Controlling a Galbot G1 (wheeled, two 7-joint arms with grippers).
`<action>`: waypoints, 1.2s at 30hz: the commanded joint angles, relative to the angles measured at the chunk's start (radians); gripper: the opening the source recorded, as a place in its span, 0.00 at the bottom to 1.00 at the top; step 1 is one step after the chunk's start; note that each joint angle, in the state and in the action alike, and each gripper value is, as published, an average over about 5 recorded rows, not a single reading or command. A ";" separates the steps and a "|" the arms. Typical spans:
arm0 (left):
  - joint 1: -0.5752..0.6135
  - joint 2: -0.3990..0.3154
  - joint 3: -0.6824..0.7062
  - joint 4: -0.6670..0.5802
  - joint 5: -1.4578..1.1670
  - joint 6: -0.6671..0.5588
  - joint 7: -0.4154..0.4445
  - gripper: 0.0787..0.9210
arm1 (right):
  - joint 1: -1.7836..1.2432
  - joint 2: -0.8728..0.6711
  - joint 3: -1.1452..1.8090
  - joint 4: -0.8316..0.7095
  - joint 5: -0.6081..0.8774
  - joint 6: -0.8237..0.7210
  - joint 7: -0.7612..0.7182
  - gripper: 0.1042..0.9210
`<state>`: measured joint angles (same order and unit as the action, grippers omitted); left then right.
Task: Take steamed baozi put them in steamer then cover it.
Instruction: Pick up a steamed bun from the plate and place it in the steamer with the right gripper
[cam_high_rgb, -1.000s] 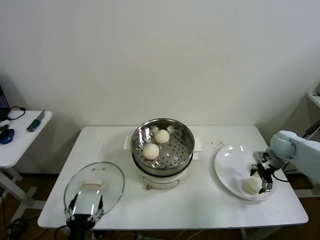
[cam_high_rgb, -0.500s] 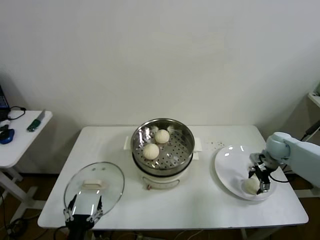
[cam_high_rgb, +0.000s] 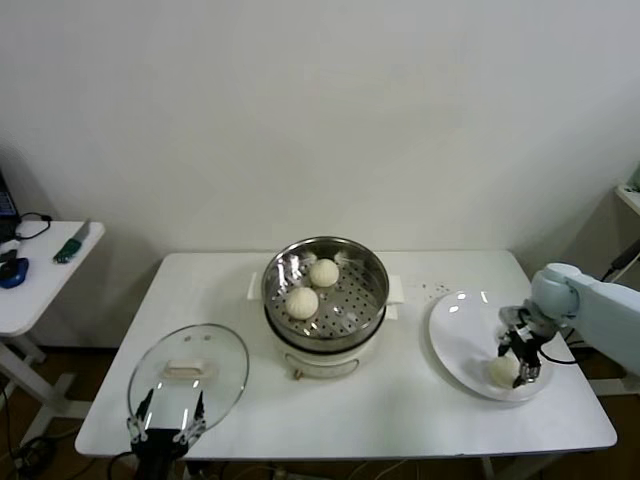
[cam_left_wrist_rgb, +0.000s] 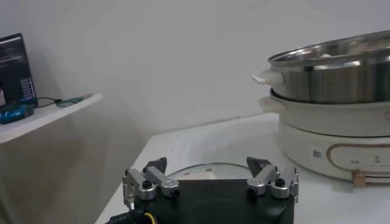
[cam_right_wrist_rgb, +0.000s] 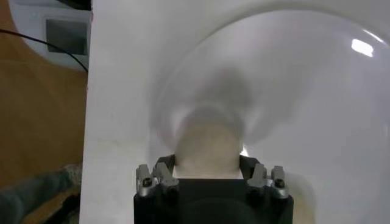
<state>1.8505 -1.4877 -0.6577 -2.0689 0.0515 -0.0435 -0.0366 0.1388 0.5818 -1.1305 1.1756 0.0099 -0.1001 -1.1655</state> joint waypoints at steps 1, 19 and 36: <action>0.003 0.001 0.001 -0.007 -0.001 0.002 0.004 0.88 | 0.197 0.027 -0.105 0.009 0.036 0.068 -0.015 0.72; 0.026 -0.010 0.004 -0.022 0.023 0.080 -0.237 0.88 | 0.790 0.467 -0.400 0.059 0.128 0.519 -0.085 0.72; 0.056 -0.003 -0.025 -0.018 -0.036 -0.005 0.000 0.88 | 0.508 0.765 -0.204 0.085 -0.283 0.770 -0.041 0.72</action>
<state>1.8996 -1.4945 -0.6774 -2.0890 0.0298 -0.0486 -0.0352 0.7384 1.1733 -1.3920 1.2511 -0.0937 0.5254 -1.2232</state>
